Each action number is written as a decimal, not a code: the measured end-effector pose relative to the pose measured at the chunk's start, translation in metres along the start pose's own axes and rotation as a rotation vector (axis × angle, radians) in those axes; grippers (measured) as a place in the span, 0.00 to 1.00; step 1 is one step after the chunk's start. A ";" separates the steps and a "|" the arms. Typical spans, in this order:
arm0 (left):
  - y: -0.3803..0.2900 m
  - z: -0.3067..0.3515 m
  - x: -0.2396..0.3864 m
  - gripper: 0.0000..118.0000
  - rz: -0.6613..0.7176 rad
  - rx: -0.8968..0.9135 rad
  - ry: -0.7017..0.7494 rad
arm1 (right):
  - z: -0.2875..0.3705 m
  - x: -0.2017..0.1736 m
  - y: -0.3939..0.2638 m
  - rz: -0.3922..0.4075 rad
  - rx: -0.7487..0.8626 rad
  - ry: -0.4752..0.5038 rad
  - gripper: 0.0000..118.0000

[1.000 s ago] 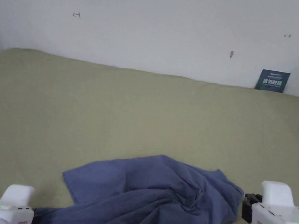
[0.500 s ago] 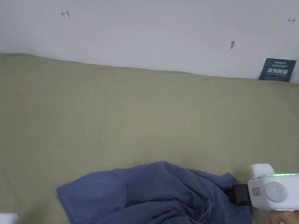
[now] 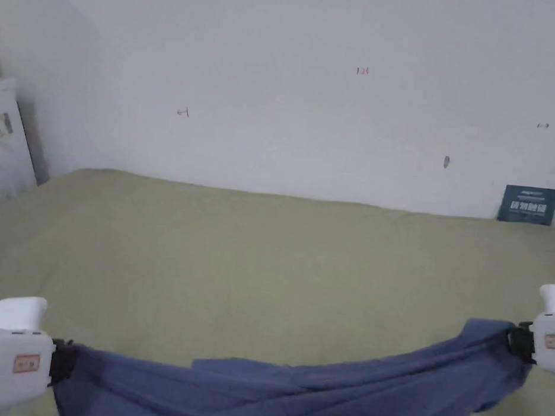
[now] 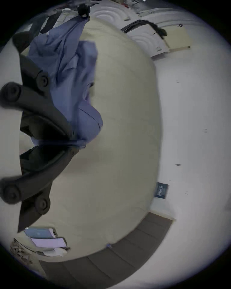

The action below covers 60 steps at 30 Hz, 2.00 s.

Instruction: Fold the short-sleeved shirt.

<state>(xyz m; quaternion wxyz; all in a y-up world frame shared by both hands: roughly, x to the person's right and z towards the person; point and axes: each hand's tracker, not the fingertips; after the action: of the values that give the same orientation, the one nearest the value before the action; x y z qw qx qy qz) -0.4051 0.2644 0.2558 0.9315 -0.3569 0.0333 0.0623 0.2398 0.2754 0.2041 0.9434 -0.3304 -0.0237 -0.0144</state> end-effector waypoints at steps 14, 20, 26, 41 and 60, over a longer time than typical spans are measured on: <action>0.150 0.124 0.042 0.02 -0.104 0.285 0.165 | 0.161 -0.014 0.104 -0.014 0.285 -0.098 0.04; 0.206 0.111 0.073 0.02 -0.160 0.335 0.217 | 0.149 -0.008 0.146 -0.029 0.308 -0.149 0.04; 0.259 0.069 0.096 0.02 -0.174 0.350 0.238 | 0.114 -0.001 0.207 -0.049 0.336 -0.199 0.04; 0.289 -0.072 0.114 0.02 -0.127 0.362 0.300 | -0.028 -0.010 0.239 -0.025 0.311 -0.252 0.04; -0.017 -0.098 0.033 0.02 -0.132 -0.025 0.138 | -0.019 0.021 -0.104 -0.105 -0.054 -0.089 0.04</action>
<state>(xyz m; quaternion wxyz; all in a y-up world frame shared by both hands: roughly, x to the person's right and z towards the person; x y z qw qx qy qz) -0.3721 0.1890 0.1907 0.9246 -0.3731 0.0733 -0.0234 0.2573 0.1821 0.2554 0.9302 -0.3541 -0.0827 -0.0496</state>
